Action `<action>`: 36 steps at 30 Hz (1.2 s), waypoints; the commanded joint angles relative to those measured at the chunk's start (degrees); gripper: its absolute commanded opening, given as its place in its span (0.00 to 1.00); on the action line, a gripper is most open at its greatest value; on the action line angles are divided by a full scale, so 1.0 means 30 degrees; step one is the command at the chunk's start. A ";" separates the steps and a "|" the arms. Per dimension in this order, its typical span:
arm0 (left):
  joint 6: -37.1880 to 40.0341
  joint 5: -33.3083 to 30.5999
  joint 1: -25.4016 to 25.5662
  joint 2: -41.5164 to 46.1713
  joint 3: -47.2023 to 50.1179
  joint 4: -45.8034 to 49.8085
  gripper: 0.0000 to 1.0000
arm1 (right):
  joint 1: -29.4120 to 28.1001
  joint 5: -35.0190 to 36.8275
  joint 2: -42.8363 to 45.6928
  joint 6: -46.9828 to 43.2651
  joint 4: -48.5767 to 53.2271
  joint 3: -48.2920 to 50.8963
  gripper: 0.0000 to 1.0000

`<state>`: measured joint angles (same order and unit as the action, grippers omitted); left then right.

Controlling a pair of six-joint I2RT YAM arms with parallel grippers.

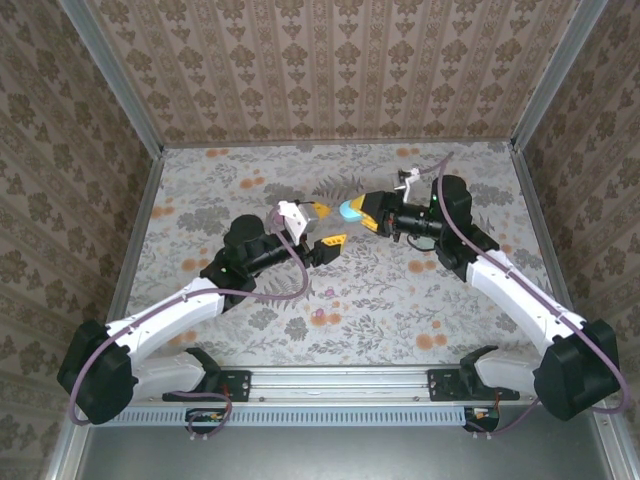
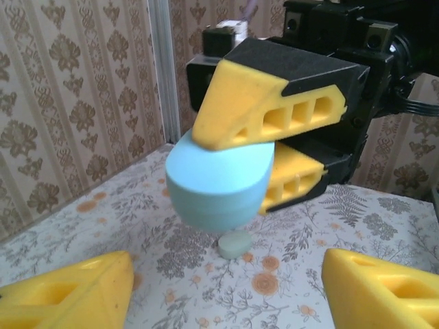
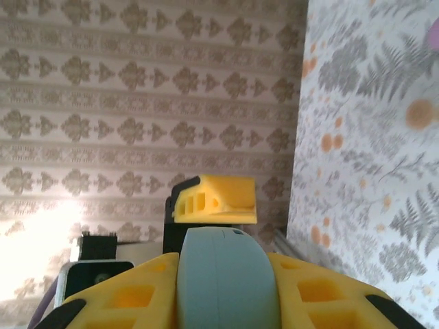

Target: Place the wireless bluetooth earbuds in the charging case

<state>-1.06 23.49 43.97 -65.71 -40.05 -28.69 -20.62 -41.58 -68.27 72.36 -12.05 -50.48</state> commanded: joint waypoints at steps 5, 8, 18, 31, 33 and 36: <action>0.0779 -0.2207 0.0111 0.1776 0.0123 0.1591 0.76 | 0.1548 0.5020 -0.0604 -0.2186 0.1506 0.2504 0.17; 0.0859 -0.3372 0.0058 0.2320 -0.0086 0.2716 0.78 | 0.2024 0.5558 -0.2197 -0.2656 0.1225 0.3097 0.17; -0.0099 -0.4877 -0.0416 0.3675 -0.0674 0.5740 0.79 | 0.2102 0.4256 -0.8900 -0.4124 -0.0589 0.0910 0.17; -0.0584 -0.5485 -0.0838 0.4618 -0.0448 0.6821 0.80 | 0.2203 0.5149 -1.2340 -0.5954 0.0565 -0.1085 0.19; -0.0586 -0.5388 -0.0882 0.4521 -0.0503 0.6863 0.80 | 0.2267 0.5308 -1.2337 -0.6357 0.1170 -0.1022 0.20; -0.0625 -0.5267 -0.0943 0.4432 -0.0565 0.6867 0.80 | 0.2305 0.5989 -1.1756 -0.6879 0.1735 -0.0484 0.21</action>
<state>-1.89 7.66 41.54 -52.75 -40.38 -8.54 -14.06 -26.35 -104.38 55.00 -9.82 -52.42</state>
